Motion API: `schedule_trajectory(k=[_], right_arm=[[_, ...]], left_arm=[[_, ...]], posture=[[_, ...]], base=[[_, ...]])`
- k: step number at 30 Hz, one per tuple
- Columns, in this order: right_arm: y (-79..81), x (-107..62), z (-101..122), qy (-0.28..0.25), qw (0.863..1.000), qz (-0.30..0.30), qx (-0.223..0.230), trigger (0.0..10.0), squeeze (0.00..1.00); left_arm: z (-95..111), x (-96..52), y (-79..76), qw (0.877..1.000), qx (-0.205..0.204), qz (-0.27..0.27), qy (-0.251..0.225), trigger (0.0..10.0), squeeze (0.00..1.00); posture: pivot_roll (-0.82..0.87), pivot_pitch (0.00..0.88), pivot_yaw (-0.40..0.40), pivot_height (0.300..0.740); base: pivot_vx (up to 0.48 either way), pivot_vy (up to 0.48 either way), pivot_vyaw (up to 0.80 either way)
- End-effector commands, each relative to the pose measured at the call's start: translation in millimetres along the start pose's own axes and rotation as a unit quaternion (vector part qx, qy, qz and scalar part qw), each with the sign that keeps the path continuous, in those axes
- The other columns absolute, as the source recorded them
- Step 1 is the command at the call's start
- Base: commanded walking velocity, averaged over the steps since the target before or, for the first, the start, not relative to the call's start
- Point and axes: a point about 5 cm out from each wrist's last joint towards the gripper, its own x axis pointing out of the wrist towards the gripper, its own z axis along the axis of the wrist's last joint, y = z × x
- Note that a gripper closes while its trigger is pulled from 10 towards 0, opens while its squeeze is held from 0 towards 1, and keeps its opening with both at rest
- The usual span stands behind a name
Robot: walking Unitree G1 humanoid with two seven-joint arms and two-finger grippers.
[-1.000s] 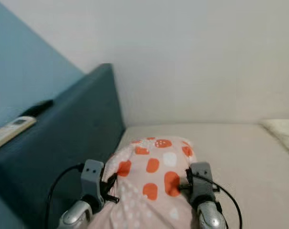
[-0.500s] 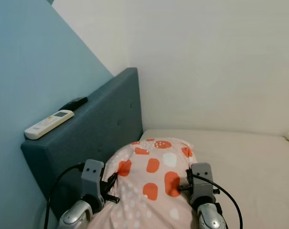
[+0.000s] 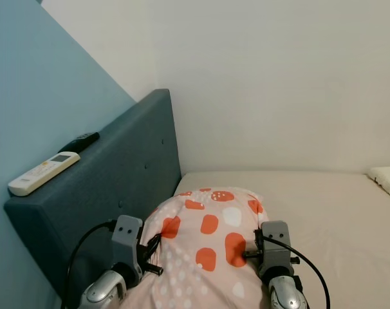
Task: Clean up the room
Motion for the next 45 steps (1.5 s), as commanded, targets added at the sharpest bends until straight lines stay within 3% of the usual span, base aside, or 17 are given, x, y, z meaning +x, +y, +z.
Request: schedule_trajectory(k=[1,23,45], right_arm=[[-0.6,1.2,8.4,-0.026,1.000,-0.004,0.004,10.0,0.00],[-0.8,1.6,8.2,-0.025,1.000,-0.003,0.005,10.0,0.00],[1.7,2.6,8.0,-0.024,1.000,0.004,0.006,10.0,0.00]], left_arm=[[2.9,1.3,3.5,1.000,0.002,0.007,-0.007,10.0,0.00],[4.0,0.8,2.3,1.000,-0.004,-0.002,-0.014,10.0,0.00],[3.6,0.2,6.3,1.000,0.000,0.005,-0.016,10.0,0.00]], posture=[[-0.02,0.105,0.023,0.740],[-0.02,0.105,0.021,0.740],[-0.01,0.090,0.017,0.740]], base=[[0.000,0.000,0.00],[0.357,0.000,0.00],[0.000,0.000,0.00]])
